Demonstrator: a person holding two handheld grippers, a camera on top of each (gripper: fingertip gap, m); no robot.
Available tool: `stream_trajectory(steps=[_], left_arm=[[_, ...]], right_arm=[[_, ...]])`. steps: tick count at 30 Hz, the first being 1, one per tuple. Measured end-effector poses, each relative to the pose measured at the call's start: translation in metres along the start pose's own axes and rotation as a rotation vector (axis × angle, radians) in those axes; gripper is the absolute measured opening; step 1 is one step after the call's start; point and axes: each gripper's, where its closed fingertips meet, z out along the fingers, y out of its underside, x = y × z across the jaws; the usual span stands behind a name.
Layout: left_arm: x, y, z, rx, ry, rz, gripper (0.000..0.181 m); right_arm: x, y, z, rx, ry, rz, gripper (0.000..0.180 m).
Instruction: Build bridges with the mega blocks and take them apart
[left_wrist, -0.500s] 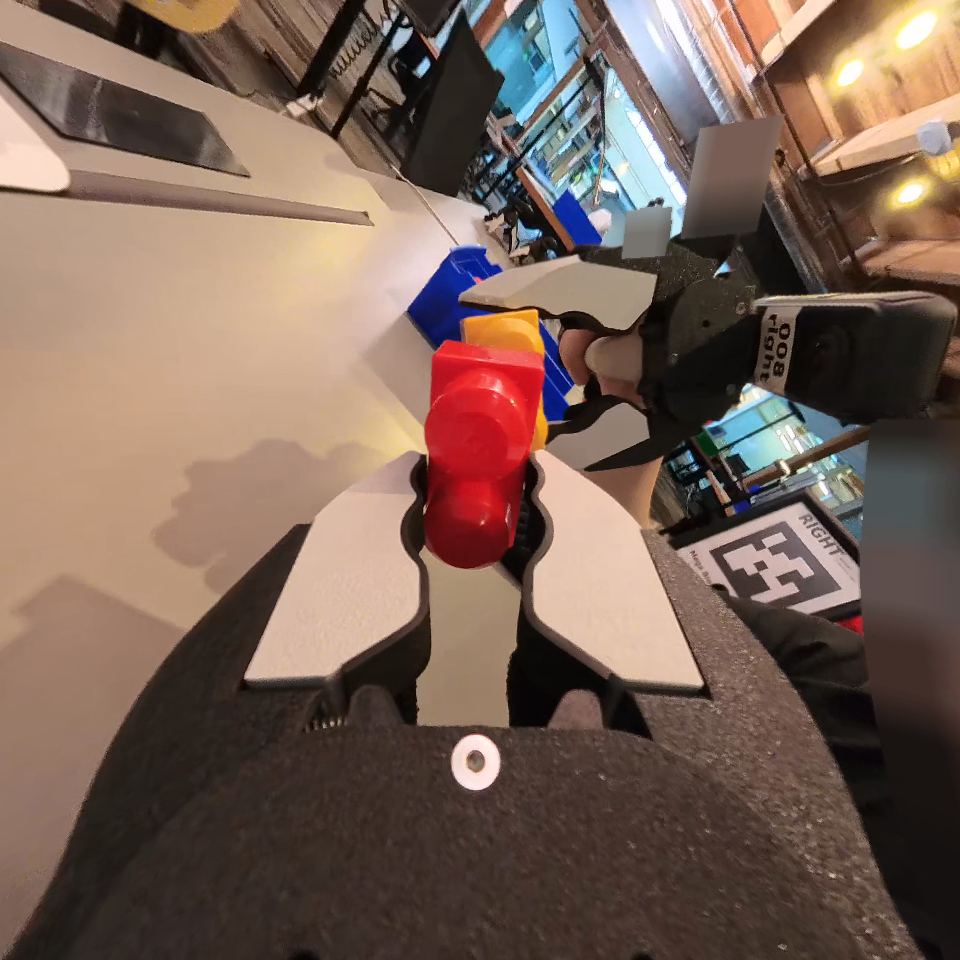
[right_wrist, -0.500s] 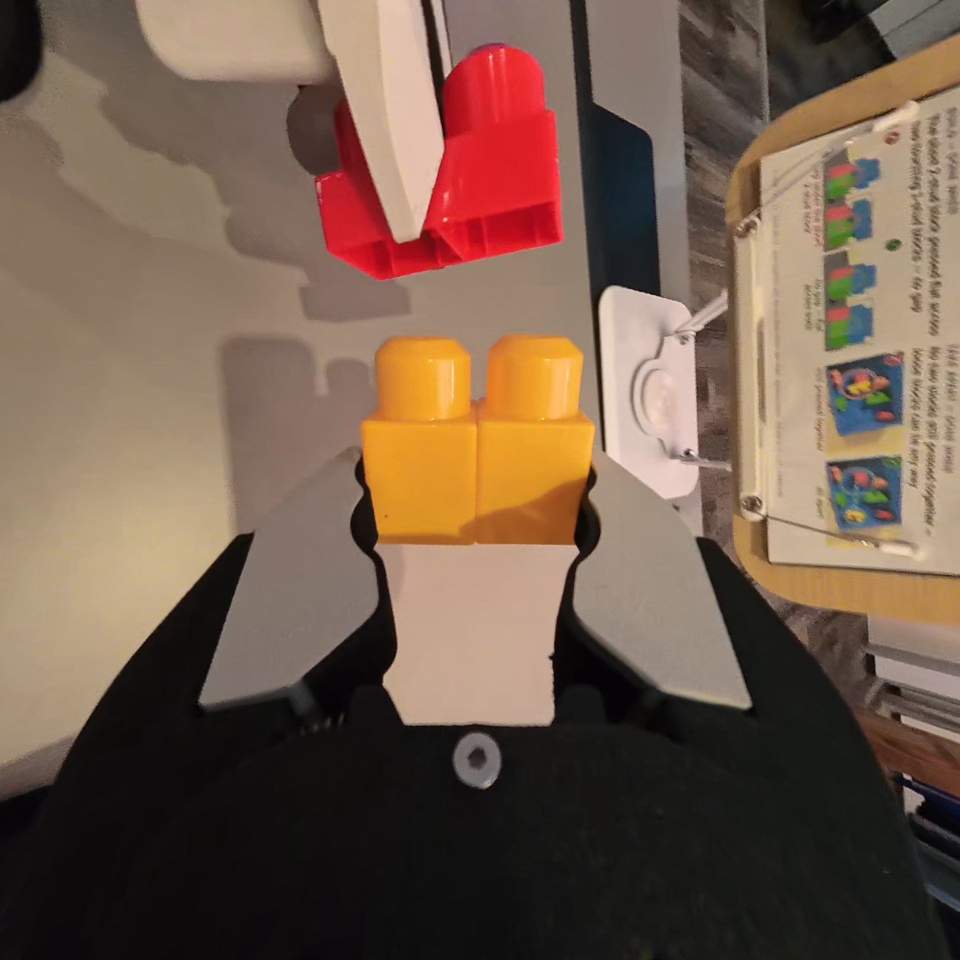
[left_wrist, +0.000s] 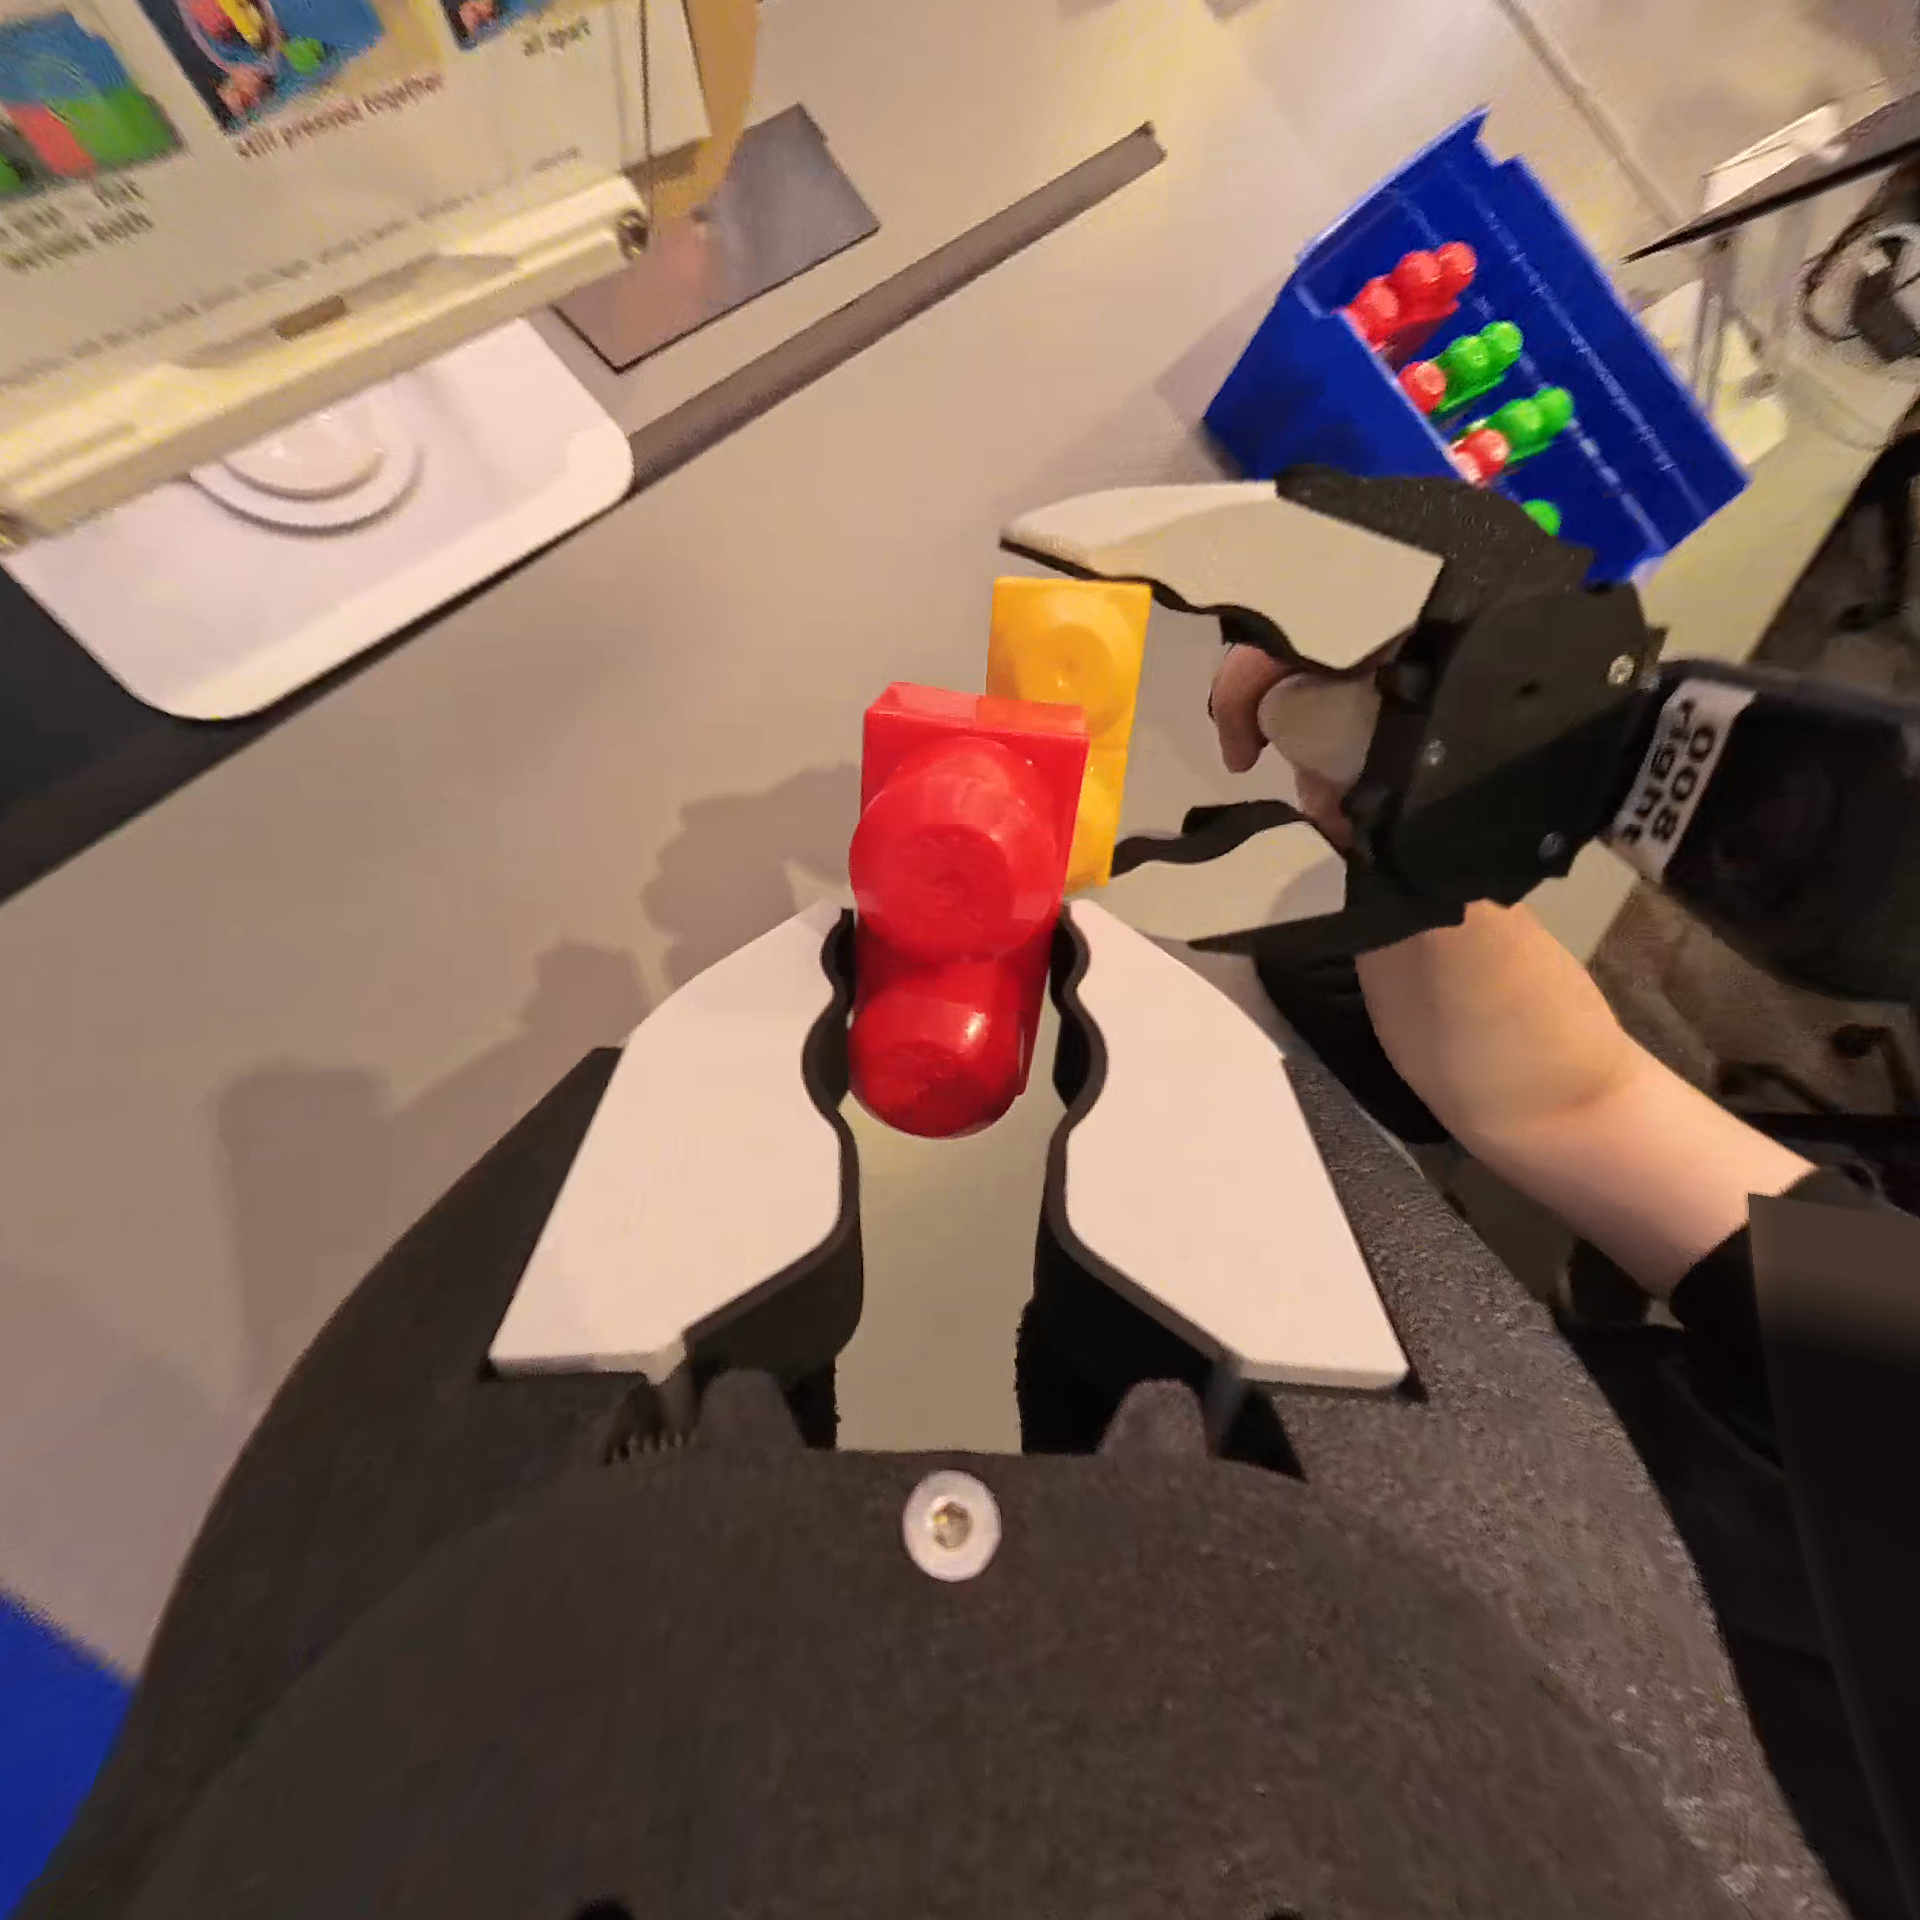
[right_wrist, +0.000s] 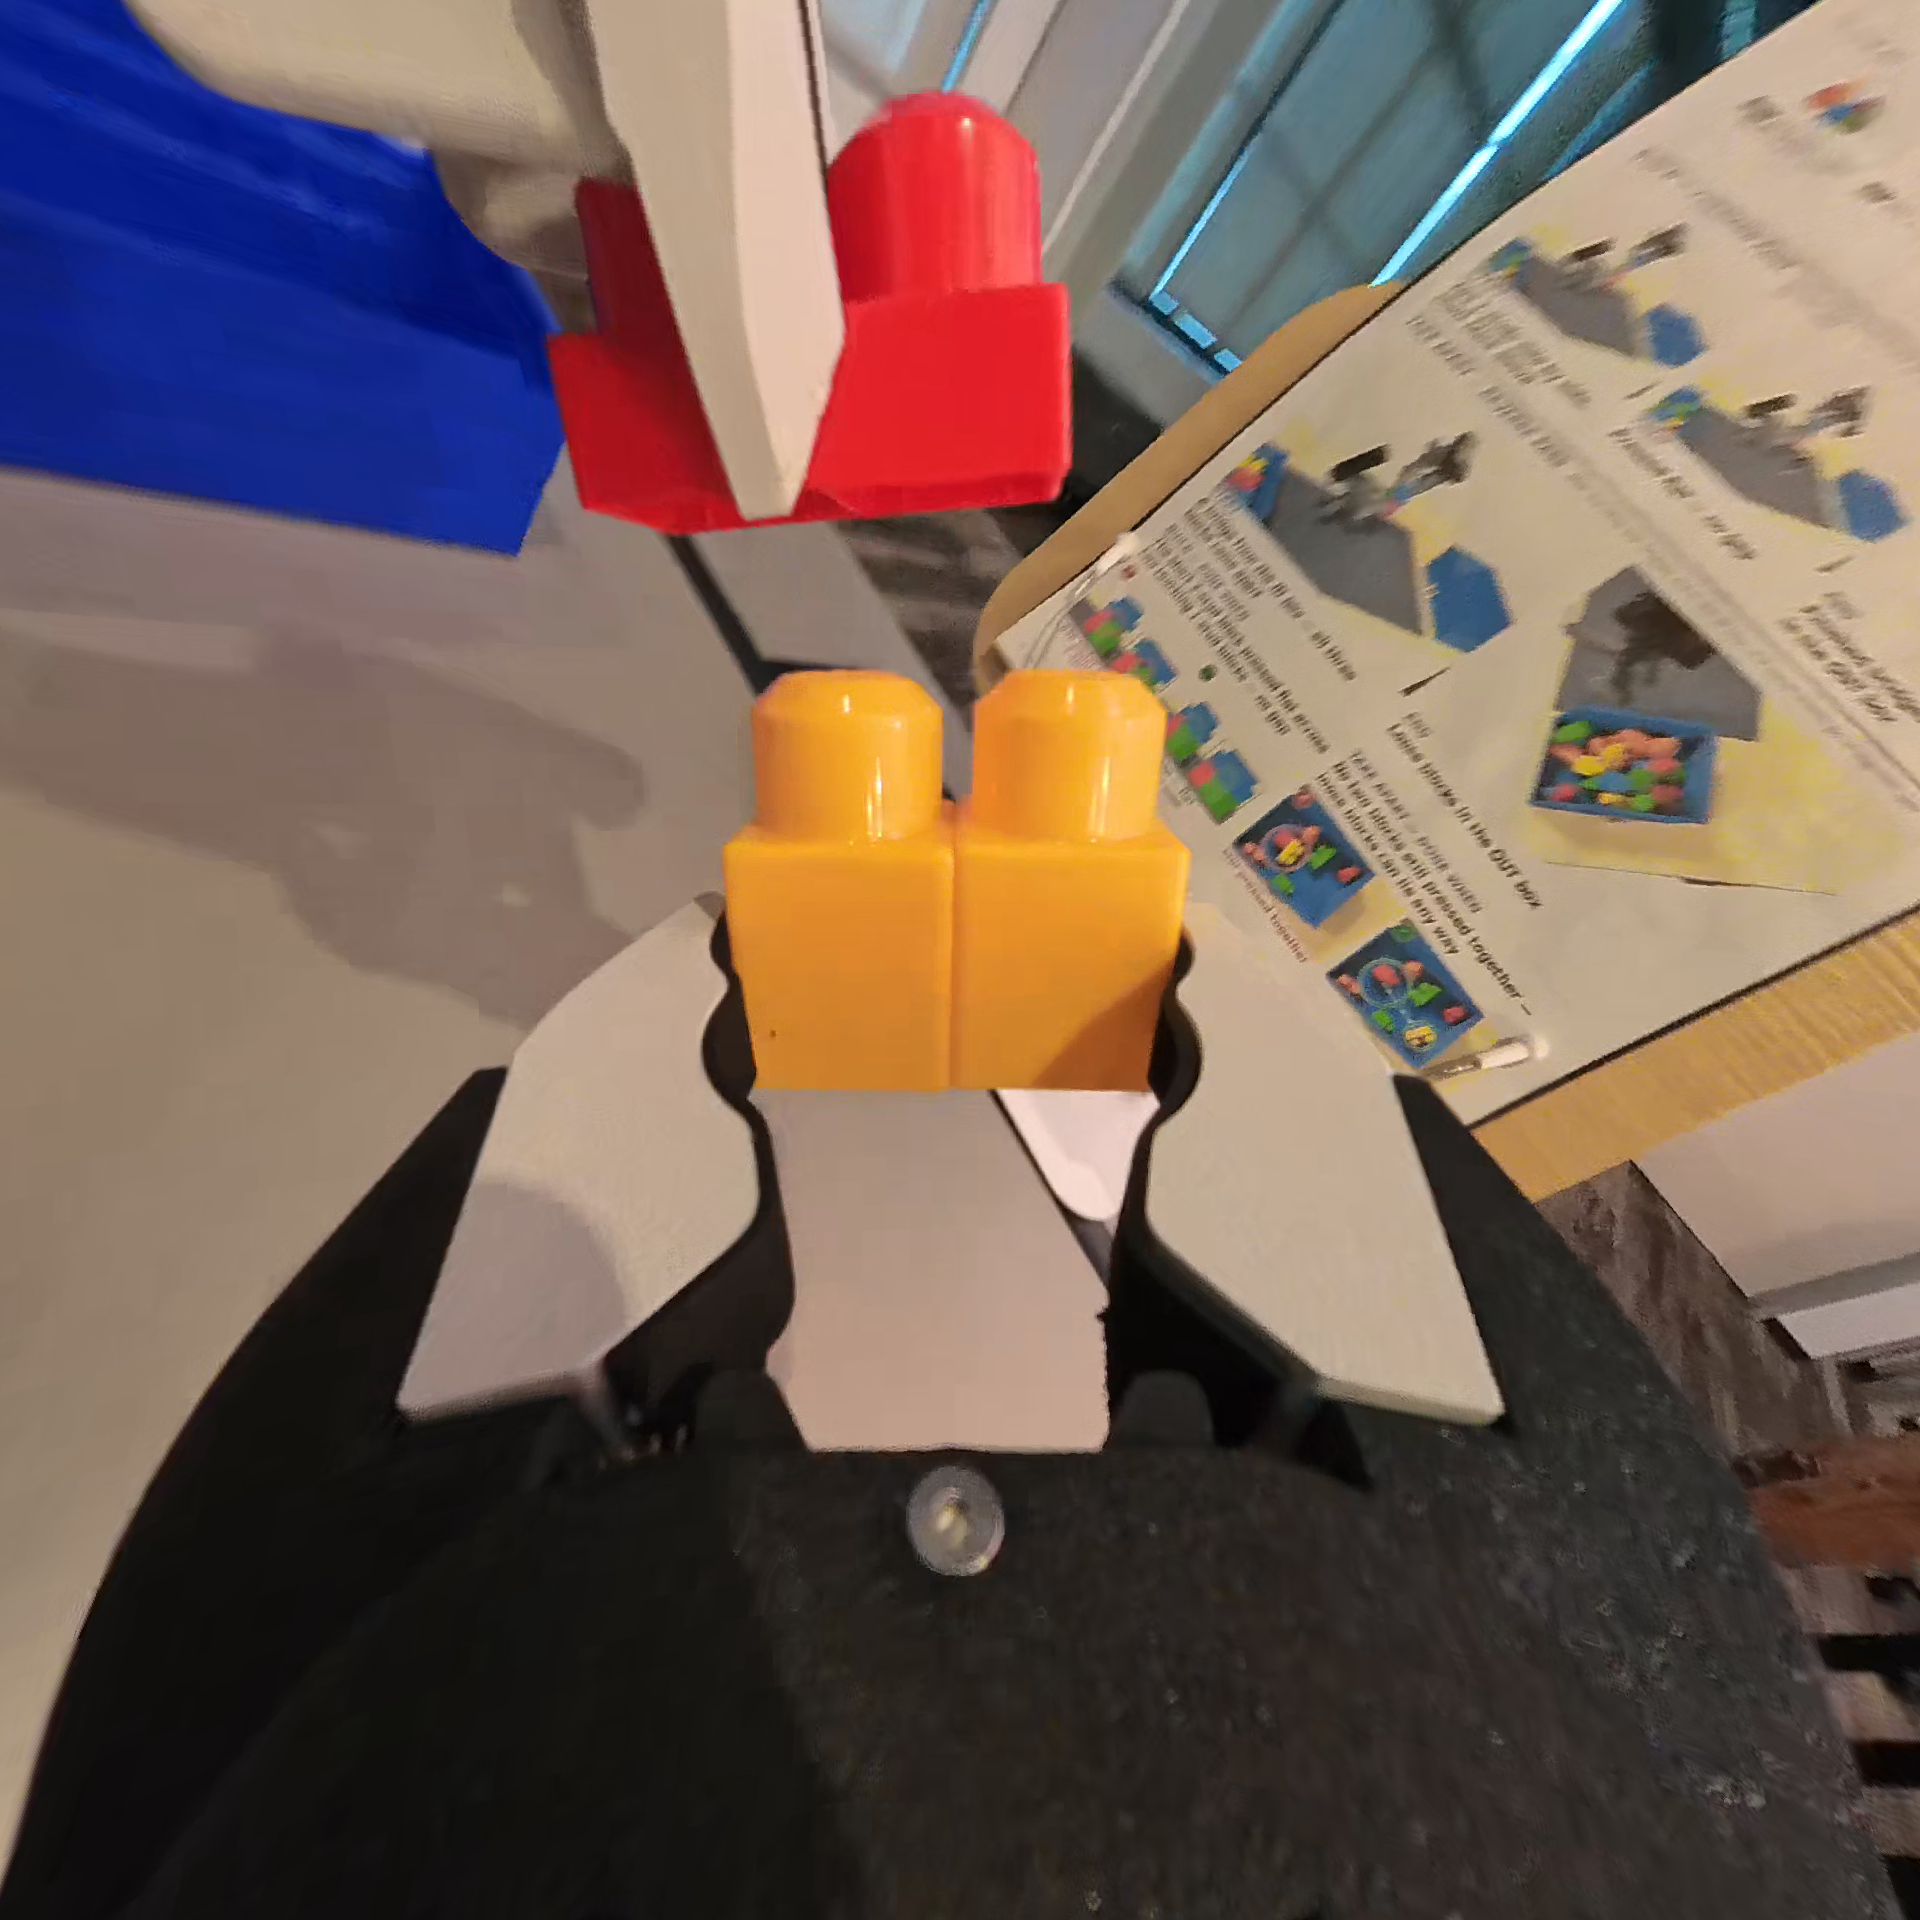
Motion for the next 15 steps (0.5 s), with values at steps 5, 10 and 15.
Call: stream_trajectory(steps=[5, 10, 15], left_arm=[[0.010, -0.018, 0.001, -0.112, -0.106, 0.015, 0.036], [0.024, -0.036, 0.008, -0.144, -0.172, 0.057, 0.036], [0.037, -0.041, 0.015, -0.163, -0.131, 0.034, 0.036]], right_arm=[[0.010, -0.009, 0.003, 0.088, 0.135, 0.117, 0.075], [0.018, -0.012, -0.004, 0.105, 0.195, 0.134, 0.075], [0.027, -0.014, -0.012, 0.128, 0.204, 0.170, 0.075]])
